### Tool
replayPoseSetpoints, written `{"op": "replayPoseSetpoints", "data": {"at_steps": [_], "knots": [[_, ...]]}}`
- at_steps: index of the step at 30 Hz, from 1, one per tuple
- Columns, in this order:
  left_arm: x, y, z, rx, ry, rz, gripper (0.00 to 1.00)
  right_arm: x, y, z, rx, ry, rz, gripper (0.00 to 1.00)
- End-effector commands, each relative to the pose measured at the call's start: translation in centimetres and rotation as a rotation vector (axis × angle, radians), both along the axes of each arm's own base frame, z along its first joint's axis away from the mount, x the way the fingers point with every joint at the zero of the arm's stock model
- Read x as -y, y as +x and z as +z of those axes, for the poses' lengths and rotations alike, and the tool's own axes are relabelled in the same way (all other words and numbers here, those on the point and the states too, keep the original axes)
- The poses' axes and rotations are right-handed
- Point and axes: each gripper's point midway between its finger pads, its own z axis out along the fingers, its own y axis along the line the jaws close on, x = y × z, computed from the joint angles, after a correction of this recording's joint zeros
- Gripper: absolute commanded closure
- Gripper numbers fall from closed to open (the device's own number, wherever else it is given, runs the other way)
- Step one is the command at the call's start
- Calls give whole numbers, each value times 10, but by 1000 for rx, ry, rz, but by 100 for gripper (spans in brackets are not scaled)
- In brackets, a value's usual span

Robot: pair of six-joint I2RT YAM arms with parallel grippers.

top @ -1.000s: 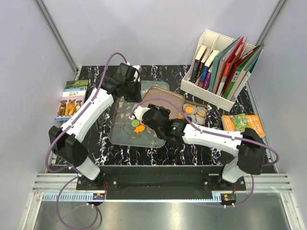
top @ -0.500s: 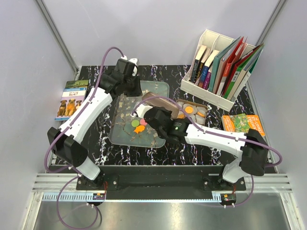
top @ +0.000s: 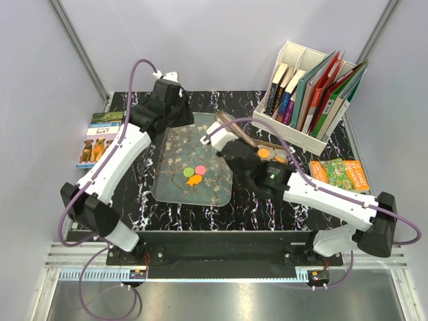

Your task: Pack the cookies

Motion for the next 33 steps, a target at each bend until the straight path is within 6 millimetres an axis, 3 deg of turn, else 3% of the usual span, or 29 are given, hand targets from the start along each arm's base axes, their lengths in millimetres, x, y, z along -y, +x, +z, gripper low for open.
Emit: {"op": "replayPoseSetpoints", "data": {"at_steps": [1, 3, 4, 5, 6, 9, 10, 14, 17, 20, 25, 26, 27, 28, 29, 33], "knots": [[-19, -4, 26, 153, -68, 92, 28, 40, 4, 64, 6, 395, -118, 100], [-12, -4, 33, 217, -152, 82, 13, 56, 7, 81, -34, 610, -117, 100], [-15, -13, 26, 224, -173, 79, 10, 62, 7, 84, -43, 652, -116, 100], [-8, -11, 36, 276, -235, 59, 8, 57, 3, 85, -84, 744, -86, 100], [-7, -17, 45, 313, -271, 43, 7, 71, 3, 95, -69, 804, -100, 100], [13, -23, 35, 336, -369, -53, 7, 80, -6, 108, -89, 955, -77, 100], [20, -20, 44, 371, -412, -80, 8, 79, -10, 108, -112, 1009, -67, 100], [56, -28, 40, 317, -557, -225, 10, 87, -23, 118, -141, 1153, -33, 100], [66, -25, 29, 280, -595, -245, 12, 87, -28, 118, -192, 1222, 2, 100], [65, -22, 23, 286, -601, -232, 14, 80, -22, 110, -291, 1280, 25, 100], [45, -23, 24, 347, -553, -159, 14, 70, -1, 110, -468, 1424, 127, 100], [41, -26, 31, 370, -549, -154, 14, 85, 14, 107, -460, 1463, 88, 100], [37, -27, 30, 378, -541, -143, 13, 93, 22, 117, -425, 1506, 119, 100], [33, -26, 30, 390, -532, -131, 13, 92, 22, 105, -513, 1578, 124, 100], [32, -27, 32, 398, -531, -130, 13, 103, 32, 101, -506, 1617, 101, 100], [34, -24, 29, 394, -545, -138, 13, 102, 35, 87, -576, 1782, 220, 100]]}}
